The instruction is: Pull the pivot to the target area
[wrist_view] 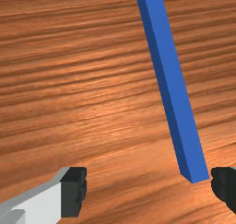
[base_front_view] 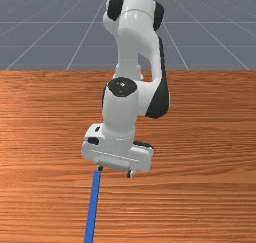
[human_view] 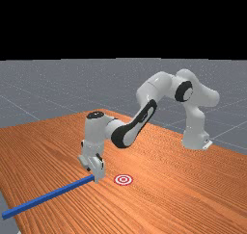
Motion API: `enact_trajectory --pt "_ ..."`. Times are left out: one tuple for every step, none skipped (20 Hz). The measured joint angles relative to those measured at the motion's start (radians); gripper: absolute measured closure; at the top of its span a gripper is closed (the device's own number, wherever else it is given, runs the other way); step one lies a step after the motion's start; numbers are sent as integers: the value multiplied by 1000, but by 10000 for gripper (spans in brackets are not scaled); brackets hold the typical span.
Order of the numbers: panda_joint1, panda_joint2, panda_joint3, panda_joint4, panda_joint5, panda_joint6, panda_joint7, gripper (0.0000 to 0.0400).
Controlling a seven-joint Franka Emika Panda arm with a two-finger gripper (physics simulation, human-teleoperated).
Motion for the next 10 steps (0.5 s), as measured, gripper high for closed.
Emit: enact_trajectory --pt "-22 7 -3 13 5 -5 -7 0" --pt "-48 15 -4 27 9 -10 -26 0" --pt "-74 20 -2 37 8 -11 -63 0" --pt "-96 22 3 40 5 -7 -109 0" --pt "-86 27 -21 33 -26 16 -120 0" --pt "-79 40 -35 36 -38 27 -105 0" --pt "-79 53 -35 41 -38 35 -102 0" --pt "-56 84 -70 56 -65 50 -62 0" --pt "-65 103 -59 68 -55 61 -70 0" --pt "-71 122 -50 79 -48 68 -75 0"
